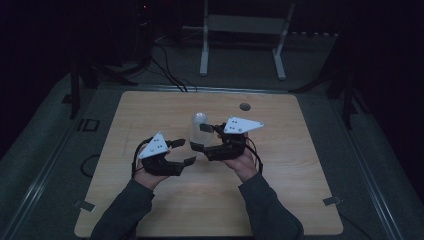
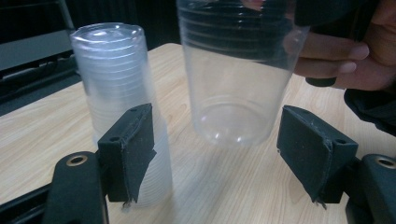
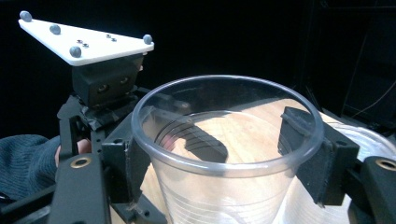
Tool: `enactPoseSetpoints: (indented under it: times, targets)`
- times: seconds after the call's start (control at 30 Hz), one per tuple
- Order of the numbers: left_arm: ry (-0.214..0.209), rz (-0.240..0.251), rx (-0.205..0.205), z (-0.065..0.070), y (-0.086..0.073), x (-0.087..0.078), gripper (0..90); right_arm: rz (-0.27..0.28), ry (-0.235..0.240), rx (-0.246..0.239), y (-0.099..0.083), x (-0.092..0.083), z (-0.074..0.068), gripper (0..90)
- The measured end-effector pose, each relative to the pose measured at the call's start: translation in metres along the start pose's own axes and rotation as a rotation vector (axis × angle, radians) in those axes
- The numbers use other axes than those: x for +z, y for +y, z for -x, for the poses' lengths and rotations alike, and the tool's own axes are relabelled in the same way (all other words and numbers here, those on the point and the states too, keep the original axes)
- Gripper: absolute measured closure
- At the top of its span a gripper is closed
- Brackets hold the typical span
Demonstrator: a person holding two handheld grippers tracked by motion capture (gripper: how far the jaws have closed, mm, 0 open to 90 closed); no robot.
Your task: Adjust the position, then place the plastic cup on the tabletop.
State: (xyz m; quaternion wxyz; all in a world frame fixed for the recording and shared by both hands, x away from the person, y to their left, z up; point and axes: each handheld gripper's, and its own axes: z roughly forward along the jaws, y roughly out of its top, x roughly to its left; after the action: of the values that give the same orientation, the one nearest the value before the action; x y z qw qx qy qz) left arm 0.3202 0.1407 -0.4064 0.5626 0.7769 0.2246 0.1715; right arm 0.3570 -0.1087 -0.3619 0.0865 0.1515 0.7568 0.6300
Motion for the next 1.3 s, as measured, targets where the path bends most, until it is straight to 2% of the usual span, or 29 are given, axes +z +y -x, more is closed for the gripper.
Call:
enactPoseSetpoints:
  times: [0.37, 1.3]
  targets:
    - [0.024, 0.015, -0.017, -0.002, -0.004, -0.007, 27.4, 0.010, -0.031, 0.011, -0.001, -0.008, 0.006, 27.7]
    - [0.060, -0.001, -0.042, -0.010, -0.015, -0.013, 27.8, 0.010, -0.120, -0.010, -0.002, -0.031, 0.013, 27.9]
